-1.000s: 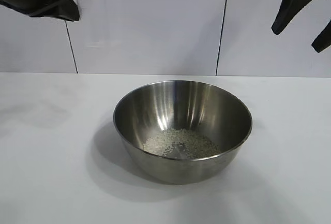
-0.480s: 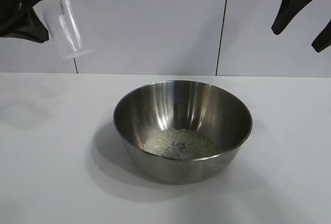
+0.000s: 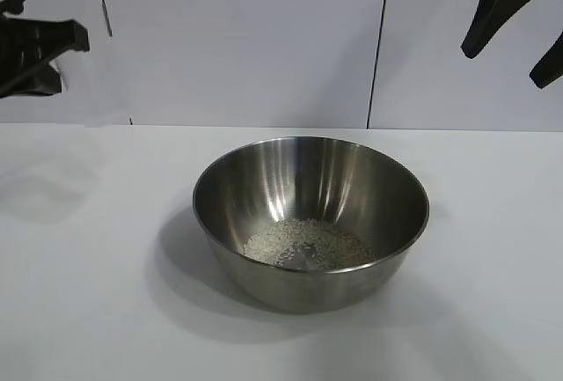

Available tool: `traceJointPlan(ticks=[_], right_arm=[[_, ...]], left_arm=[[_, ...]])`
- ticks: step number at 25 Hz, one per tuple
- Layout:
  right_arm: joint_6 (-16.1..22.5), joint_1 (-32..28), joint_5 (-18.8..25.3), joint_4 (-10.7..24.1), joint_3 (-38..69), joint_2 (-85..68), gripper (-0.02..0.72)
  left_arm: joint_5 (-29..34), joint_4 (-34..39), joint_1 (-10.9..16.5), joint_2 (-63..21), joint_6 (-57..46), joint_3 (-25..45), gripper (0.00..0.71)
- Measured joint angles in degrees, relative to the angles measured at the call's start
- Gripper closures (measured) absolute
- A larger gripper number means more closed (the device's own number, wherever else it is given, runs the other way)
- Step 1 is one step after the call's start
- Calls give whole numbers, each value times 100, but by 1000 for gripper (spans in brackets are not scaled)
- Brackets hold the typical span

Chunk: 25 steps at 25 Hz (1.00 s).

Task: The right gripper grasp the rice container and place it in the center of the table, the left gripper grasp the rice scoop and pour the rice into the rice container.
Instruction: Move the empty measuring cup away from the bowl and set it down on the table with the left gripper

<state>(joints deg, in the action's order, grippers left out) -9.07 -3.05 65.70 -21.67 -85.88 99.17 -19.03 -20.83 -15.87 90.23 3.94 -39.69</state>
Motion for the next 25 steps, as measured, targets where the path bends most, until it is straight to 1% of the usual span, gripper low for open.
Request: traceJointPlan(ticks=[3,5,7,11,16,23,25], right_arm=[[0,0,-36,0,0,0,167],[0,0,-66,0,0,0,167],[0,0,-73,0,0,0,167],[0,0,-79,0,0,0,167],[-12,0,-79,0,0,0,167],[-23,0,-79,0,0,0,167],[-23,0,-79,0,0,0,167]], left_arm=[[-1244,759,-41,0,-623,661,701],[-1938,1156,-41,69,-943,972,701],[-2441,1443,-41,247,-1068,1180,701],[-3107,1976,-41,798,-1117,1383,701],[-3863,2156,-41,1415,-995,1390,701],[-4513,2385,-41,2179,-634,1396,701],[-4574,2392,-41,2325,-558,1396,701]])
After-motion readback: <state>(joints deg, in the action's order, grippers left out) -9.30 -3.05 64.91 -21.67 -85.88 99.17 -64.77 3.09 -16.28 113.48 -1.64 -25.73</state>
